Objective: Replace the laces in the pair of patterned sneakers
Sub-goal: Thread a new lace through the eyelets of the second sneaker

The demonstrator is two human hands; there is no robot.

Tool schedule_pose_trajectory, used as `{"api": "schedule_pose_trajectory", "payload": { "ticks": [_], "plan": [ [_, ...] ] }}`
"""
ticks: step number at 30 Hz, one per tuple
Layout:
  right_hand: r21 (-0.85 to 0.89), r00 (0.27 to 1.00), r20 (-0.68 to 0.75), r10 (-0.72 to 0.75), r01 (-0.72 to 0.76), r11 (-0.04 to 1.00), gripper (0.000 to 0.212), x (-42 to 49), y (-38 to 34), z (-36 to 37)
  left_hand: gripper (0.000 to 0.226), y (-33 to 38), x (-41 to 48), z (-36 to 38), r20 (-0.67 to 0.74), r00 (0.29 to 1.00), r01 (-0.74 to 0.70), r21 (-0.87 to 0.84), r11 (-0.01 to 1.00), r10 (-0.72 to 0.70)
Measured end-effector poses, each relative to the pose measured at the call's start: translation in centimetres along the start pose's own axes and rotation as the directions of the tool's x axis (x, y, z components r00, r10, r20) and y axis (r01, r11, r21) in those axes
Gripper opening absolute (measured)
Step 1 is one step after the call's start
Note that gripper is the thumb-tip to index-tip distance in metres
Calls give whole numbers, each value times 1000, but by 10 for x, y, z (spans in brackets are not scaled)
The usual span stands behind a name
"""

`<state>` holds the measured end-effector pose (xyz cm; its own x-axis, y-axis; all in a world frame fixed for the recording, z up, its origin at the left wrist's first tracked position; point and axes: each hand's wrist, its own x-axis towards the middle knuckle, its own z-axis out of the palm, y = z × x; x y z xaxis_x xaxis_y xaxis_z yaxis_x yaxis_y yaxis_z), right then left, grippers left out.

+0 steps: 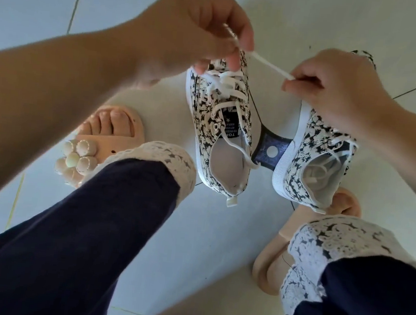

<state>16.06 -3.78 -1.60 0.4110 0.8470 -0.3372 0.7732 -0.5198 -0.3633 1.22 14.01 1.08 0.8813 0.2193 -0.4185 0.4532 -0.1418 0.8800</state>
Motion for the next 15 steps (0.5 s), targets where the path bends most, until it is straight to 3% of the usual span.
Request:
{"api": "schedule_pose_trajectory", "payload": {
  "ticks": [3, 7, 11, 15],
  "plan": [
    [-72, 999, 29, 19, -17, 997, 23, -5, 16, 4, 17, -9, -5, 10, -15, 999, 53, 174, 983, -51],
    [-193, 996, 64, 62, -49, 980, 13, -12, 41, 10, 14, -25, -7, 20, -156, 984, 120, 221, 968, -86],
    [75, 987, -37, 159, -156, 985, 12, -16, 35, 2, 11, -32, -7, 22, -172, 981, 126, 219, 968, -89],
    [256, 995, 10, 102, -101, 961, 23, -8, 8, 12, 9, -28, -3, 29, -105, 992, 95, 219, 971, -74]
  ]
}}
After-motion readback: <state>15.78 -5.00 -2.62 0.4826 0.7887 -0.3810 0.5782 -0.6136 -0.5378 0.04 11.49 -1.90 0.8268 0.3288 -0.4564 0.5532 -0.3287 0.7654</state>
